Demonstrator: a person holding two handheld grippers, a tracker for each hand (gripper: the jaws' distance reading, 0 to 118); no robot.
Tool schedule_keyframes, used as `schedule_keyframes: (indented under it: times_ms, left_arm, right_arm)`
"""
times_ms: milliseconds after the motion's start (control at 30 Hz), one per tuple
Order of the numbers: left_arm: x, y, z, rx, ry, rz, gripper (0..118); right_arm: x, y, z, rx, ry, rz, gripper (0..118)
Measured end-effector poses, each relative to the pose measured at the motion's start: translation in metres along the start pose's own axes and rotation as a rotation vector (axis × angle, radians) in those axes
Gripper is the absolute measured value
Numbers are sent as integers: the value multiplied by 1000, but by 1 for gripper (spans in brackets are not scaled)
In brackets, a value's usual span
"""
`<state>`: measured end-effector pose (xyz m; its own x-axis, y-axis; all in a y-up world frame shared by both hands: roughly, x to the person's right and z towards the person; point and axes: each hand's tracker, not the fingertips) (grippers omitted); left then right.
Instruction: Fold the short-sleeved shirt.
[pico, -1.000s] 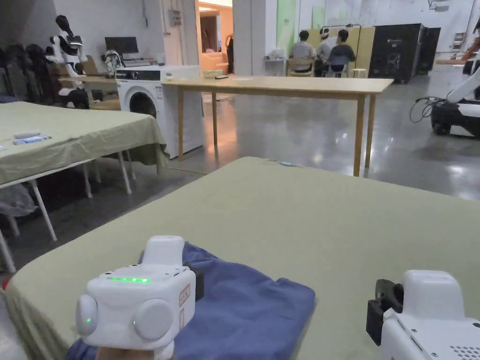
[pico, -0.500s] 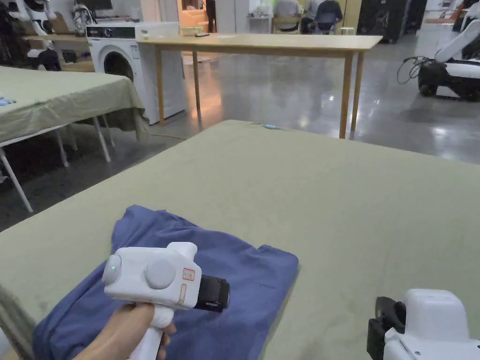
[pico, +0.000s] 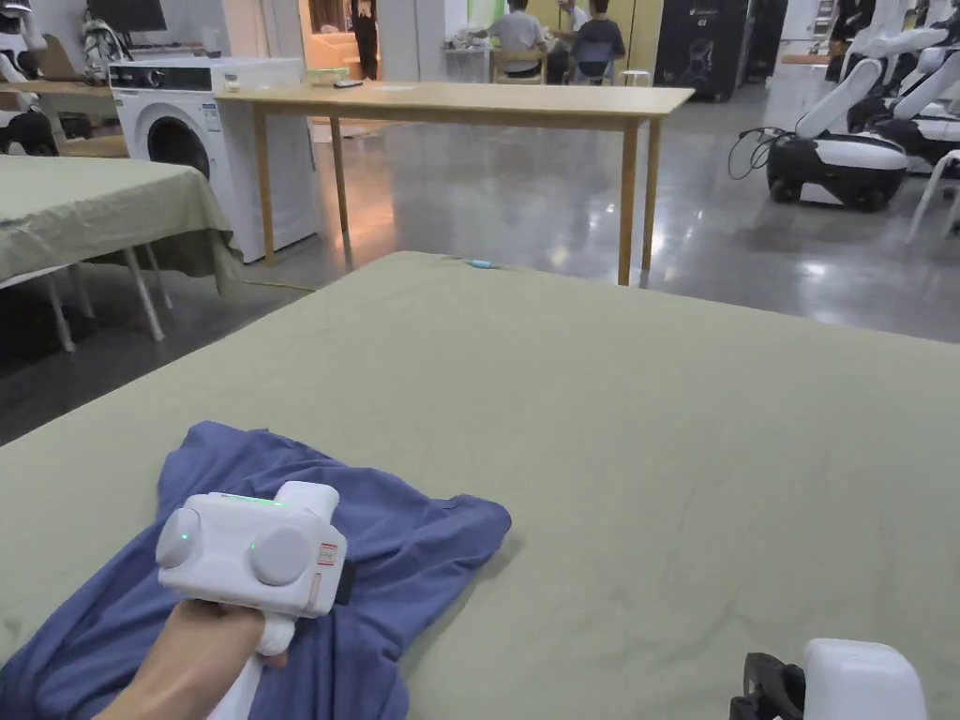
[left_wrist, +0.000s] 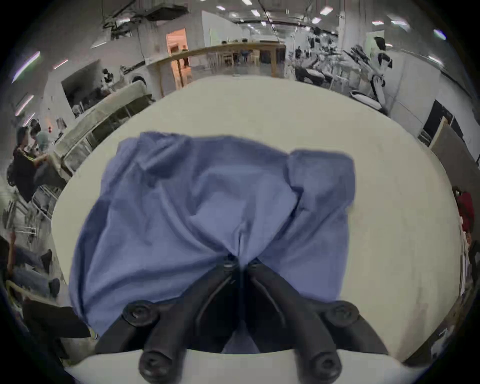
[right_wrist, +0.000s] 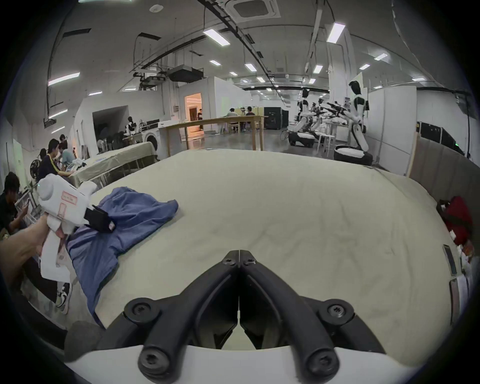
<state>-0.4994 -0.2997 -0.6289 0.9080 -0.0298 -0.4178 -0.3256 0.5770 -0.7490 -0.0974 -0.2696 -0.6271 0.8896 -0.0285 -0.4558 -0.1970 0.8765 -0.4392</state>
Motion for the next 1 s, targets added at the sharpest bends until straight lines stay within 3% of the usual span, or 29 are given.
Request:
schedule_keyframes:
  times_ms: [267,600,867,1000]
  left_arm:
    - [63,41,80,176,-53,-133,0]
    - [259,84,146,298,-416,-291,0]
    - [425,83,153,264,-664,-432,0]
    - [476,80,116,184,-716,-459,0]
  right_arm:
    - [65,-5,47,42,-125,-54,1]
    - [140,-14,99,73,-309,-141,1]
    - [187,-27,113,53,-407,-195,0]
    - [204,-34,111,33,-435,-225,1]
